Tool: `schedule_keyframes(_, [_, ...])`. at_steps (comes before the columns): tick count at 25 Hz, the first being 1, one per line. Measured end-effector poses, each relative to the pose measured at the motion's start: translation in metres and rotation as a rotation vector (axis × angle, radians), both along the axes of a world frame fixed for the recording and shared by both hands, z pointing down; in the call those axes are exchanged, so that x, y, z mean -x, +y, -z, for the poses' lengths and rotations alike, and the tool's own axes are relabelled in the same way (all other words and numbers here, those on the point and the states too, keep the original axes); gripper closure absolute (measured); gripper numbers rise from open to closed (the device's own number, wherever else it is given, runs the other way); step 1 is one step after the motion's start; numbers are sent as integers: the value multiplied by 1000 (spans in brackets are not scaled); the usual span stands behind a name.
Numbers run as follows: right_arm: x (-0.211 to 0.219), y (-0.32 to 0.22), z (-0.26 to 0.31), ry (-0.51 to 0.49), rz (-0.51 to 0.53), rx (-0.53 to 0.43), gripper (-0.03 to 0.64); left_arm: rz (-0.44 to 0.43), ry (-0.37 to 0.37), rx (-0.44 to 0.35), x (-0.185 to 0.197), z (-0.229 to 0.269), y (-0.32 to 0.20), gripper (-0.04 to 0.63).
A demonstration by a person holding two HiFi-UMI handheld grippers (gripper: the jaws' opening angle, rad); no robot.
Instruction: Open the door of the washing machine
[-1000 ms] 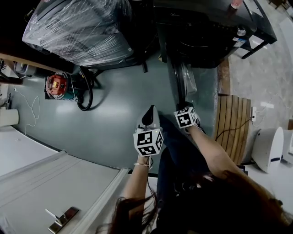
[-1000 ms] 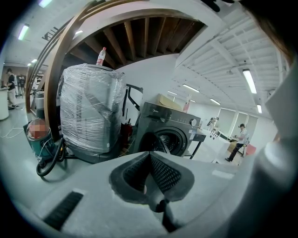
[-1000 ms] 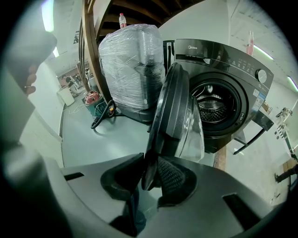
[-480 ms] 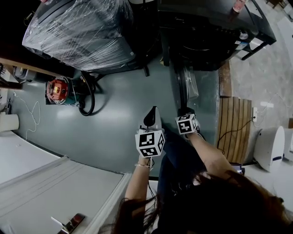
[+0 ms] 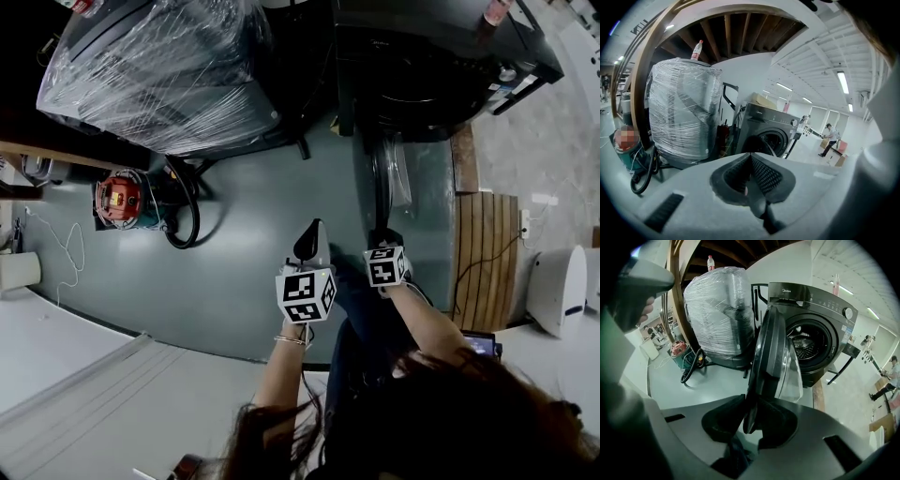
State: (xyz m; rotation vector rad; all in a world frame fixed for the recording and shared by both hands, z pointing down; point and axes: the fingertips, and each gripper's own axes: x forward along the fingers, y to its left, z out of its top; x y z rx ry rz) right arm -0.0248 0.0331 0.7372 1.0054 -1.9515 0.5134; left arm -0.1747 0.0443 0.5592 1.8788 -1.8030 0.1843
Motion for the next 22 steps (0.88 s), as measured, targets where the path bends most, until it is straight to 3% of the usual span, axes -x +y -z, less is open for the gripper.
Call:
schedule_keyframes(10, [36,8,-5,23,-59,37,534,-75,-15,5,38,8,-19,583])
schedule_keyframes(22, [79,14,-7,-8,-101,68,526,-60,-17,9,85,11,-36,583])
